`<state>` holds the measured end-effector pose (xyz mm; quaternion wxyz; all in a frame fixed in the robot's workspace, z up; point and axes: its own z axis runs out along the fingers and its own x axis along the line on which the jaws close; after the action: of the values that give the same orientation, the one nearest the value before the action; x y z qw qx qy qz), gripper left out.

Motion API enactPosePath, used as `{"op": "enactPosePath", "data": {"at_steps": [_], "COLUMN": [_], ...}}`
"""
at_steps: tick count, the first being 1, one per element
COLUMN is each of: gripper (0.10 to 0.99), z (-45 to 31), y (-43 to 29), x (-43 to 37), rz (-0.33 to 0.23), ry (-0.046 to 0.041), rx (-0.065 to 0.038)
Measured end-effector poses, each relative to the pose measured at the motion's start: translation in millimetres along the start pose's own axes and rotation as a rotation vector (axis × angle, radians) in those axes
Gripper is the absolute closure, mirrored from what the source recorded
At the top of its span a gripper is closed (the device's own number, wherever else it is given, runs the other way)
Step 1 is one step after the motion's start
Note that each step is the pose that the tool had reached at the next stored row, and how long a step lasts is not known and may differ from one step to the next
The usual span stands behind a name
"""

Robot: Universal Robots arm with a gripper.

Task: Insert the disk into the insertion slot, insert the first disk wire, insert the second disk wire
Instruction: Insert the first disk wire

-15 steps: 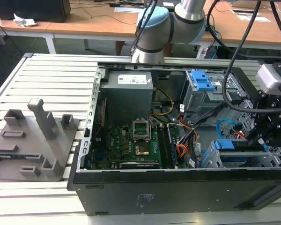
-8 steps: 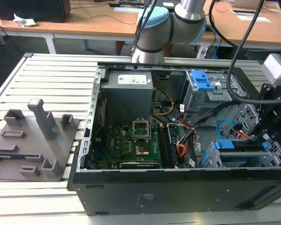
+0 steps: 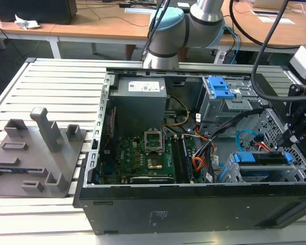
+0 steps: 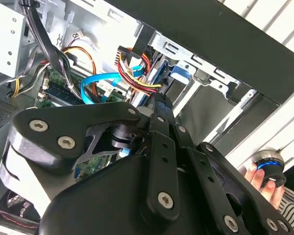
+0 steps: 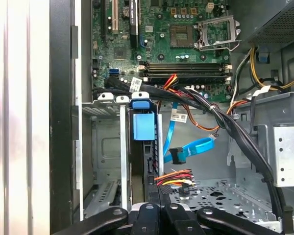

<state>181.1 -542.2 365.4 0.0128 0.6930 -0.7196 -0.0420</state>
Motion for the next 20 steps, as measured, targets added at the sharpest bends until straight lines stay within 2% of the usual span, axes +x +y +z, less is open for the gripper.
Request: {"op": "enactPosePath", "data": {"at_steps": [2,4,7,11,12,20], "gripper": [0.98,0.98,0.98,0.98,0.98,0.98], "z": [-0.1,0.1,1.3,3.6,4.0,4.1], "y": [0.0,2.9,17.6,47.1,52.0,54.0], "x": [-0.1,-0.2,0.5,1.7,1.9,2.0], "rz": [0.0,0.0,0.0,0.0,0.0,0.0], "ry": [0.0001,0.0001,0.0001,0.0,0.0,0.0001], "rx": [0.0,0.0,0.0,0.0,0.0,0.0]}}
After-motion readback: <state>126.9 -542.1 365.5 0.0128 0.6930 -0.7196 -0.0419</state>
